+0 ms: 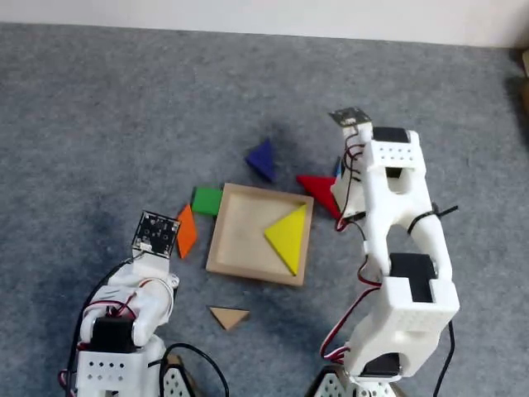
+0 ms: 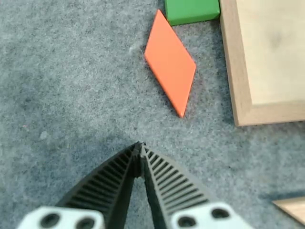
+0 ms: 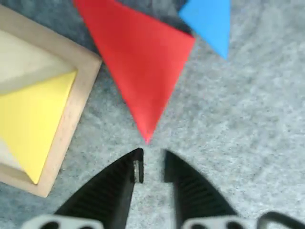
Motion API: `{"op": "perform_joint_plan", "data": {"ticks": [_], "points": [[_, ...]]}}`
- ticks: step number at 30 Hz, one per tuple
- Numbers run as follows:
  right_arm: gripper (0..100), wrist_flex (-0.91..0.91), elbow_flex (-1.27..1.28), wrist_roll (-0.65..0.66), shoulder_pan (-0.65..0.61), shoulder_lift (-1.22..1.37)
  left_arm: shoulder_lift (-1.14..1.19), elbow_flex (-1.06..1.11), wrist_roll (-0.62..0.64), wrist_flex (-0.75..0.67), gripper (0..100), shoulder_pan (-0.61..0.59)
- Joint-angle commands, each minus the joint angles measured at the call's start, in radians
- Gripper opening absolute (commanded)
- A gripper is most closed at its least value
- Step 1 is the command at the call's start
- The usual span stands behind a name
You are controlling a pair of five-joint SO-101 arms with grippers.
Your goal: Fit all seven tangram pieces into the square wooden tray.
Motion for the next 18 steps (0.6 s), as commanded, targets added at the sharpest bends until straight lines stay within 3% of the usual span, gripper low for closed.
{"op": "perform_joint_plan", "data": {"ticks": [1,12,18], "points": [[26.2,-0.005,-0.016,0.005,-0.048,-0.07,-0.053,0.021,-0.008,0.006,1,-0.013],[30.0,-0.124,-0.039,-0.058,-0.191,-0.013,-0.053,0.021,-0.008,0.006,1,-0.013],[30.0,-0.079,-0.263,-0.058,-0.185,0.197,-0.053,0.021,-0.008,0.006,1,-0.013]]}}
